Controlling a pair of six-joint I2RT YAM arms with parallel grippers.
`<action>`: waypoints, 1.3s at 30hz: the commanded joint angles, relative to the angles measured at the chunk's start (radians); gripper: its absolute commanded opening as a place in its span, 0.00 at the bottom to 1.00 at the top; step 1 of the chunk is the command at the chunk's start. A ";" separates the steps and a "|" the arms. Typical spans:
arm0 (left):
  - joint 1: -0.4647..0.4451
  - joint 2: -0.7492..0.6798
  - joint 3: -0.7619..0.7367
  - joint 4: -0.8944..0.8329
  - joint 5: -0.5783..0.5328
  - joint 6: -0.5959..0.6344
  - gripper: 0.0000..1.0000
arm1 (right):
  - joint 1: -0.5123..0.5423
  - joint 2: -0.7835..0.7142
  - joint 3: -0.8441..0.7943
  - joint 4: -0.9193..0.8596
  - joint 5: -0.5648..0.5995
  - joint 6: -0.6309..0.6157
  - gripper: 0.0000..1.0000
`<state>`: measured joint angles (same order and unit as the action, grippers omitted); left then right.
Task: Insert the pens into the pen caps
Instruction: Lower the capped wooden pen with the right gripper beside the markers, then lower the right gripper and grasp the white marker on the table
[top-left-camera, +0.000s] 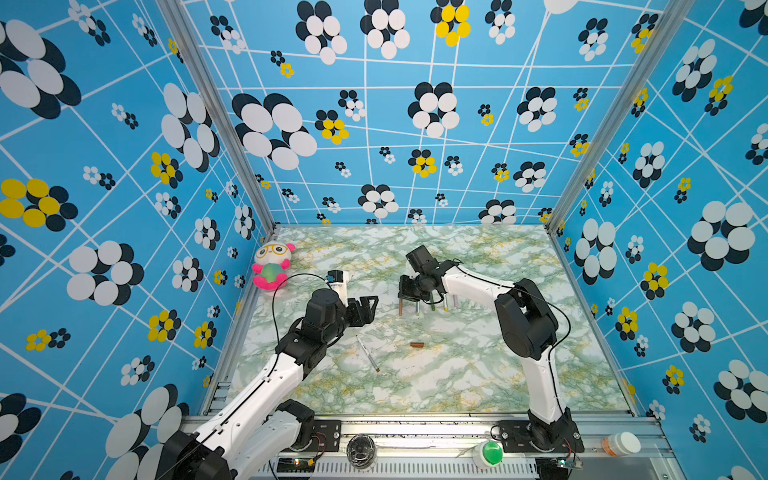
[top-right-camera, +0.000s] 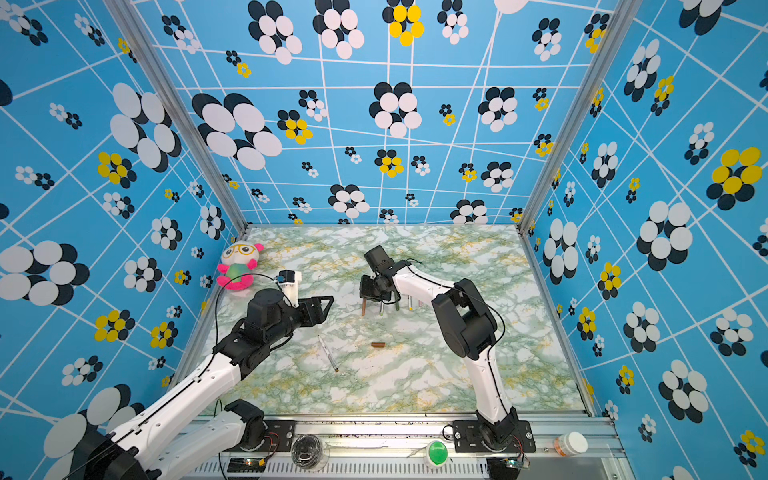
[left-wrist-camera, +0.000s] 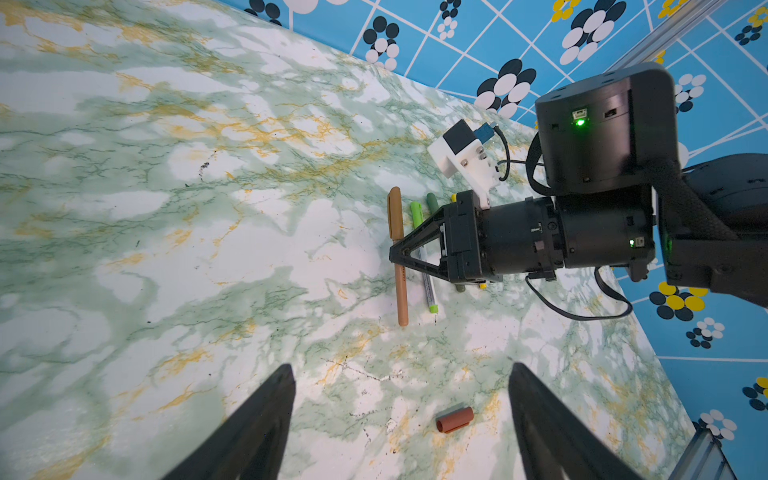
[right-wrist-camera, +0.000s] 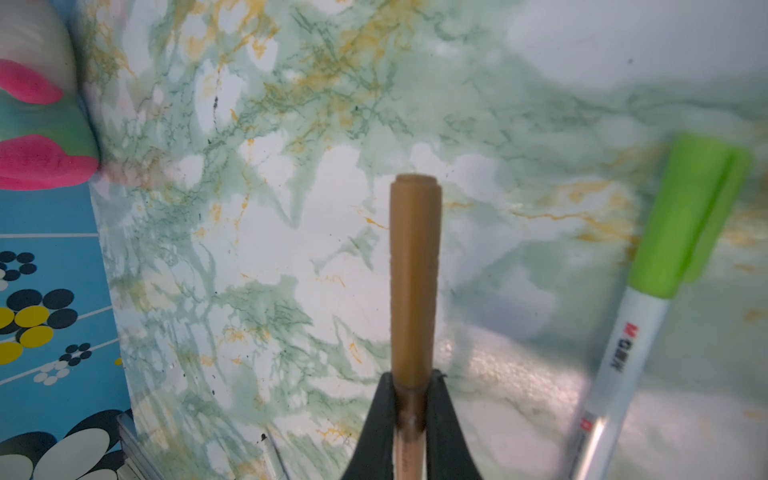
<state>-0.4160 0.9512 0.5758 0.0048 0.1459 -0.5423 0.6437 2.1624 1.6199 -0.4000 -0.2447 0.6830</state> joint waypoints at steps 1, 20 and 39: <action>0.011 0.012 0.003 0.026 0.020 -0.014 0.82 | -0.007 0.049 0.020 -0.006 -0.014 -0.017 0.05; 0.011 0.025 0.024 0.016 0.030 -0.021 0.82 | -0.020 0.077 0.025 -0.004 -0.022 -0.019 0.27; 0.025 -0.117 0.063 -0.223 -0.195 -0.032 0.83 | 0.081 -0.195 -0.052 -0.072 0.016 -0.231 0.38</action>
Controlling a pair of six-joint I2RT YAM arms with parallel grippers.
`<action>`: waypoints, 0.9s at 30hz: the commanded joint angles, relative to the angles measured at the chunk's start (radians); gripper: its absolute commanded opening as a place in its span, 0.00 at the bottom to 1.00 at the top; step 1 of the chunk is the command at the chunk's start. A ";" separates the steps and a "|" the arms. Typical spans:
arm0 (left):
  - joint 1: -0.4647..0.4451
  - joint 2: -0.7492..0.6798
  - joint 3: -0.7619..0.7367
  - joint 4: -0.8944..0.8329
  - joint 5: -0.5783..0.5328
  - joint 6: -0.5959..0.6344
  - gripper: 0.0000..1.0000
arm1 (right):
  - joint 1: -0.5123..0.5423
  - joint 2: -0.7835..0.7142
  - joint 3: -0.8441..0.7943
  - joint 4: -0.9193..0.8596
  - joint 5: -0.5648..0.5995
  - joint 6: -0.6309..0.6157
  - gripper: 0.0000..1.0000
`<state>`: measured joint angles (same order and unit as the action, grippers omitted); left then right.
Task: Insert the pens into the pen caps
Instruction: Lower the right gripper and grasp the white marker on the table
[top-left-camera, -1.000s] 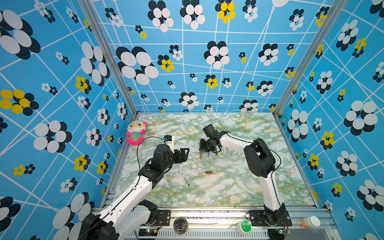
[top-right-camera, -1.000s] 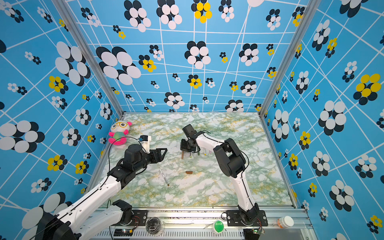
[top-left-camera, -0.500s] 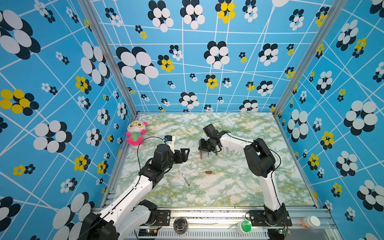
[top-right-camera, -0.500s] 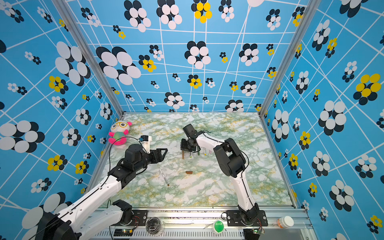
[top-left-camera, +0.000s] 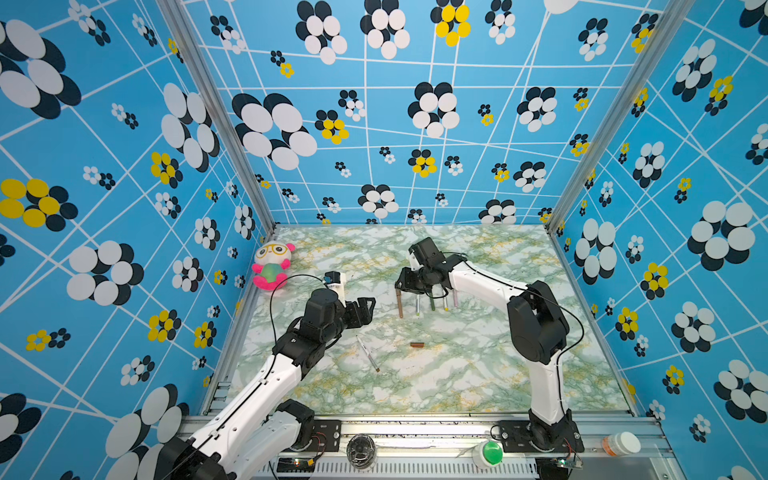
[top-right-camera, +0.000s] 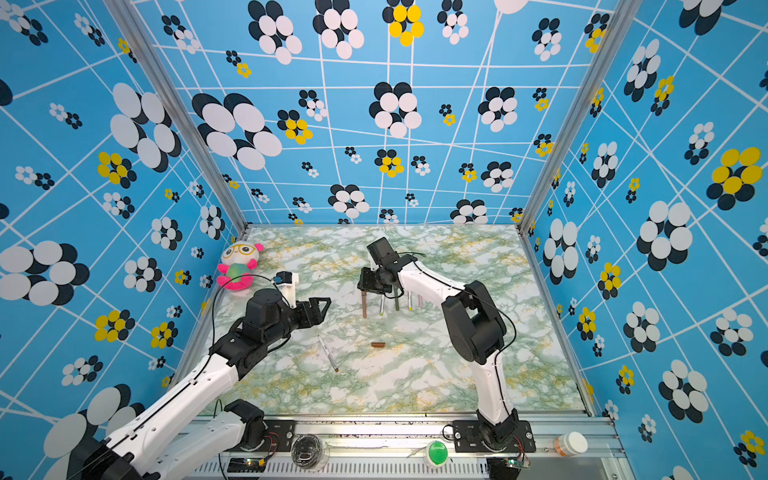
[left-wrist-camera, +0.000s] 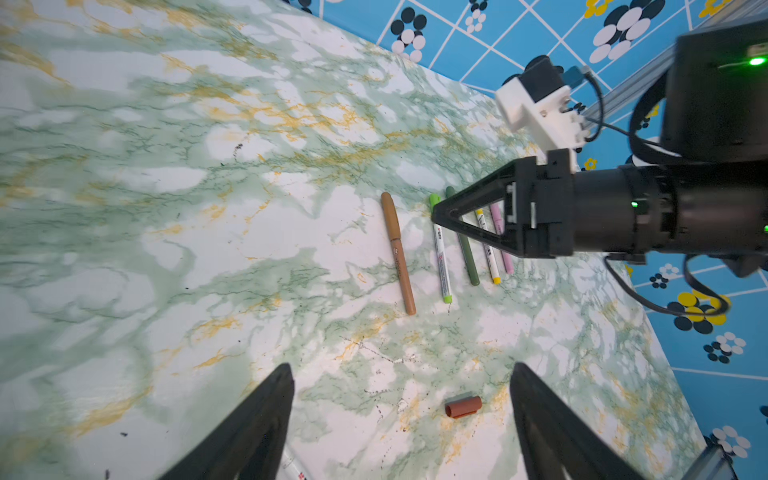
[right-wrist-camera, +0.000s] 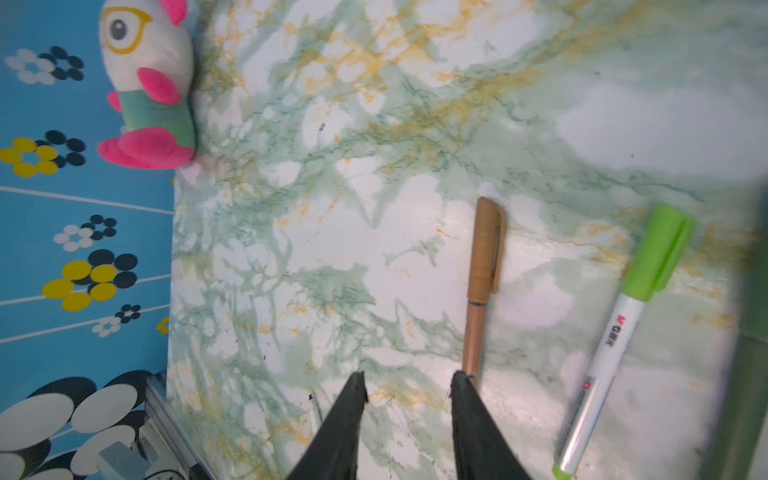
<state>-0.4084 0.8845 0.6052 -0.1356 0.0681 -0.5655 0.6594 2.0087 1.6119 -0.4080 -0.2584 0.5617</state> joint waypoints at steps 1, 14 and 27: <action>0.021 -0.071 0.031 -0.099 -0.152 -0.013 0.83 | 0.088 -0.046 -0.053 -0.072 0.046 -0.139 0.39; 0.107 -0.305 -0.057 -0.231 -0.344 -0.117 0.89 | 0.377 0.065 -0.078 -0.076 0.154 -0.397 0.52; 0.127 -0.308 -0.078 -0.229 -0.333 -0.141 0.91 | 0.432 0.202 -0.003 -0.121 0.266 -0.425 0.50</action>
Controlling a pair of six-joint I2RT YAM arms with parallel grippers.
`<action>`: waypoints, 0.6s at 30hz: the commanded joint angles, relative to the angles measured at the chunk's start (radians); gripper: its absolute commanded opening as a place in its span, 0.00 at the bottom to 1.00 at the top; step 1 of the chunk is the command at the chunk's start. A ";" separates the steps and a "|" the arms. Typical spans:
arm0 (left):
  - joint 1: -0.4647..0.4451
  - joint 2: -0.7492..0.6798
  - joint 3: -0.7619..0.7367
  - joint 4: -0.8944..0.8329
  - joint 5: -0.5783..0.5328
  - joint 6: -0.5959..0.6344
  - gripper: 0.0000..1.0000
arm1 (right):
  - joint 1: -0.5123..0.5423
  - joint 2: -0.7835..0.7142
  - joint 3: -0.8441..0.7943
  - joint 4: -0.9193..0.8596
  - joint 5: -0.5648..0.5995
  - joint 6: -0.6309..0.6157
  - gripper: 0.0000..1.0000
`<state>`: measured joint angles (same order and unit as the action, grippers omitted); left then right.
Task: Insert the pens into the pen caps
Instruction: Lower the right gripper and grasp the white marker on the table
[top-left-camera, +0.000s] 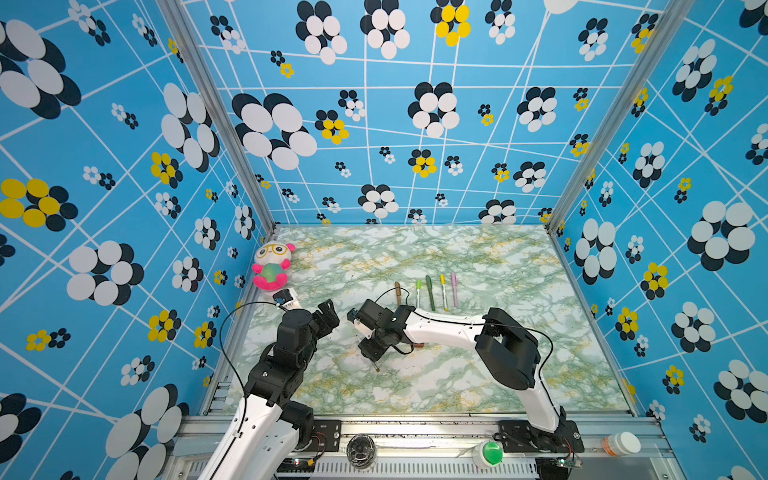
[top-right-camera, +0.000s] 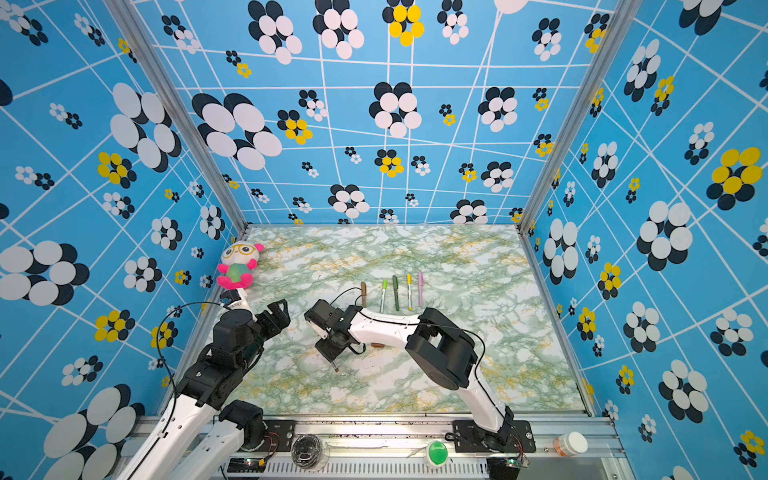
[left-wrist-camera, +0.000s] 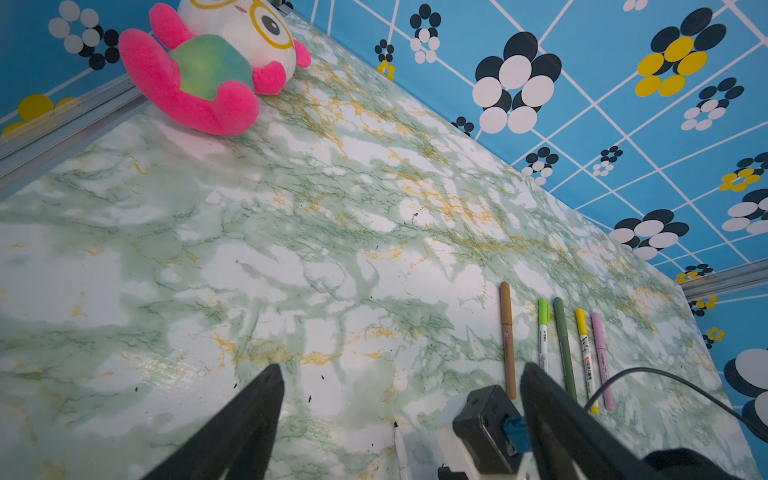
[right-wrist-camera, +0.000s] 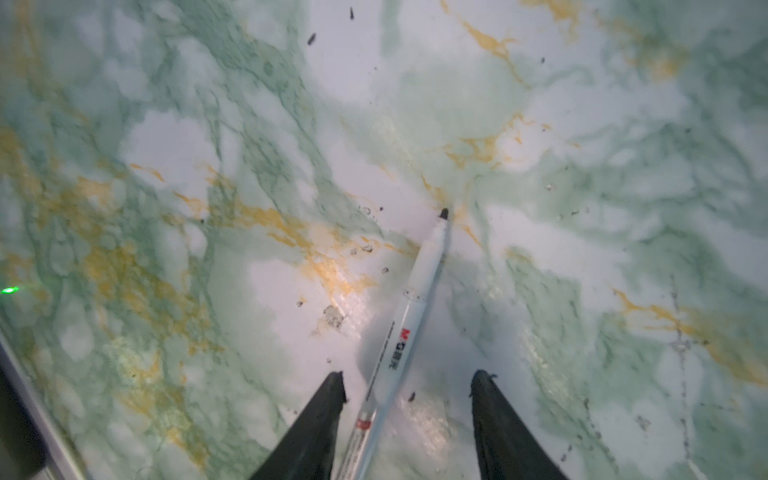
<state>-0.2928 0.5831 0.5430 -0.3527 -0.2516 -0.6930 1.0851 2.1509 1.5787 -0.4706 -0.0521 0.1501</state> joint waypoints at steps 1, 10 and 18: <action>0.012 -0.007 -0.017 -0.012 -0.013 -0.015 0.91 | 0.010 0.070 0.054 -0.068 0.084 -0.013 0.49; 0.024 -0.009 -0.023 -0.009 -0.015 -0.019 0.93 | 0.012 0.107 0.068 -0.122 0.205 -0.004 0.27; 0.028 -0.019 -0.028 -0.002 -0.015 -0.018 0.93 | 0.012 0.086 0.039 -0.117 0.201 0.023 0.09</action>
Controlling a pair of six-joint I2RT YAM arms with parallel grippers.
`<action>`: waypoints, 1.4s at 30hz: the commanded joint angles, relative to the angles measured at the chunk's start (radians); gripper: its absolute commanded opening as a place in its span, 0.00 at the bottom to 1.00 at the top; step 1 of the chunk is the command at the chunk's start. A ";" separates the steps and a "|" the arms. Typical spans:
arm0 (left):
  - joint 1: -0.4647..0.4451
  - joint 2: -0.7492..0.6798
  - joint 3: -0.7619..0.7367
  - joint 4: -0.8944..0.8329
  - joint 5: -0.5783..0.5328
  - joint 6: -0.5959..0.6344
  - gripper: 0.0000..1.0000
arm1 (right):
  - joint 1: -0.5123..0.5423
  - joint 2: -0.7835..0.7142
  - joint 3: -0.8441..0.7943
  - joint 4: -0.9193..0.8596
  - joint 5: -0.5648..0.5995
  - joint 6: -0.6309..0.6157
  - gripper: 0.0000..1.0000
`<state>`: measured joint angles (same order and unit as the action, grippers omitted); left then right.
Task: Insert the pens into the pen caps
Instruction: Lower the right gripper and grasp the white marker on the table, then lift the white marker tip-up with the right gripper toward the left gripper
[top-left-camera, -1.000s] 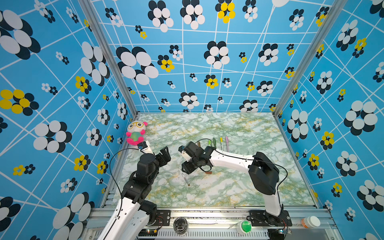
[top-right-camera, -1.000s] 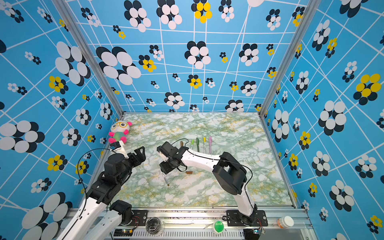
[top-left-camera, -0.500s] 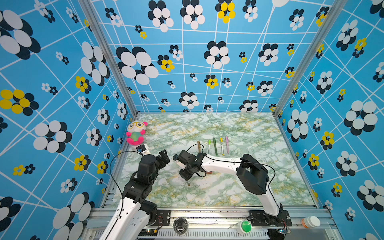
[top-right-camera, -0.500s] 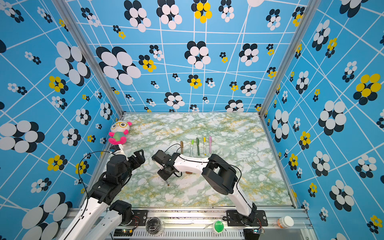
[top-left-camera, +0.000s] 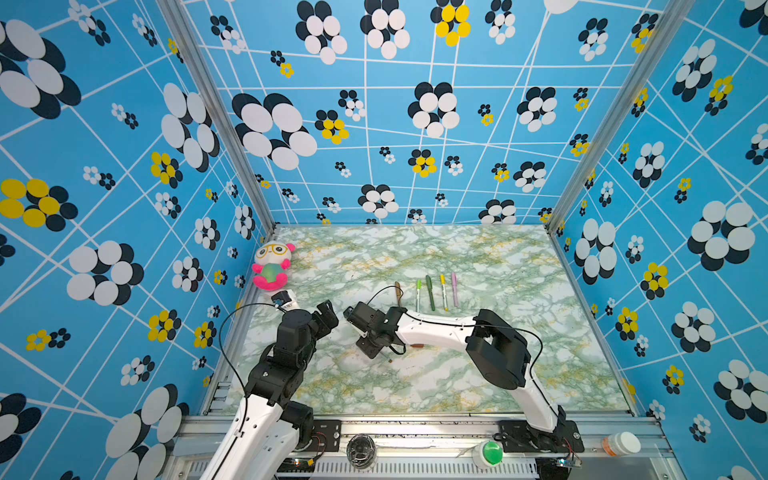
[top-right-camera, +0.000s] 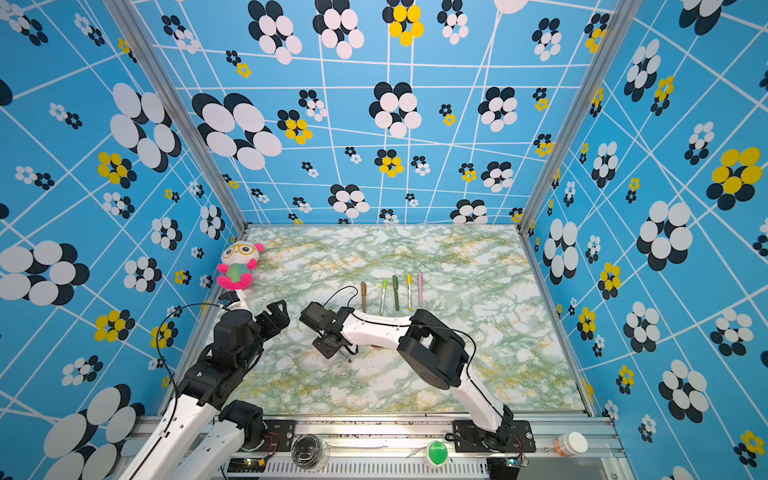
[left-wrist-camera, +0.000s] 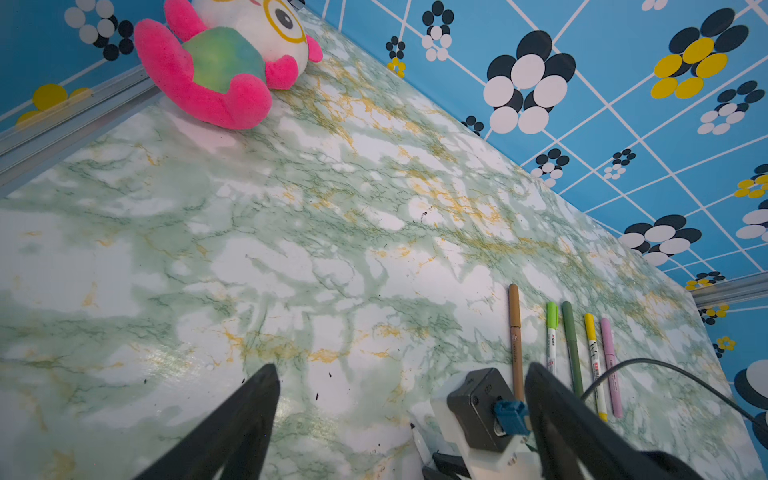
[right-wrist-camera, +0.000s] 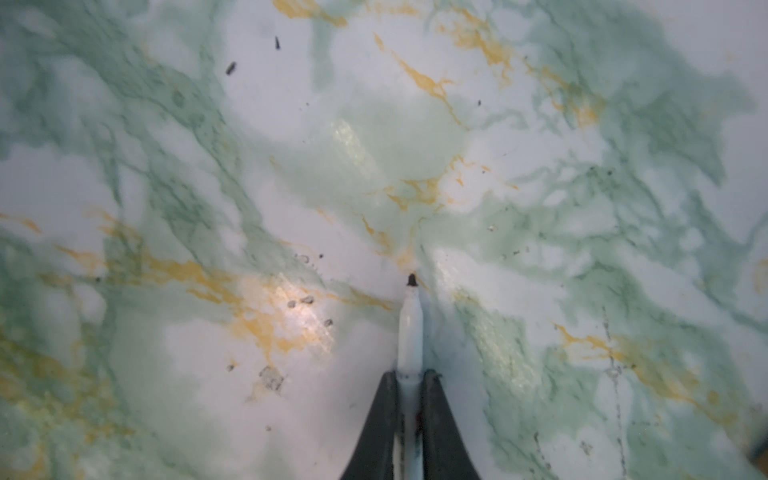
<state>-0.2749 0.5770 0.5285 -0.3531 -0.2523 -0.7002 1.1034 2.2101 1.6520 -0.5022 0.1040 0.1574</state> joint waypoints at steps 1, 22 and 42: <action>0.011 -0.014 -0.013 0.000 -0.012 -0.009 0.93 | -0.009 0.019 -0.038 -0.081 0.046 0.019 0.08; 0.010 0.260 0.068 0.359 0.671 0.211 0.91 | -0.359 -0.389 -0.171 0.270 -0.295 0.476 0.00; -0.138 0.549 0.183 0.481 0.768 0.159 0.78 | -0.381 -0.490 -0.270 0.460 -0.464 0.595 0.00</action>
<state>-0.4076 1.1084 0.6765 0.0662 0.5343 -0.5198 0.7151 1.7657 1.3983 -0.0887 -0.3290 0.7341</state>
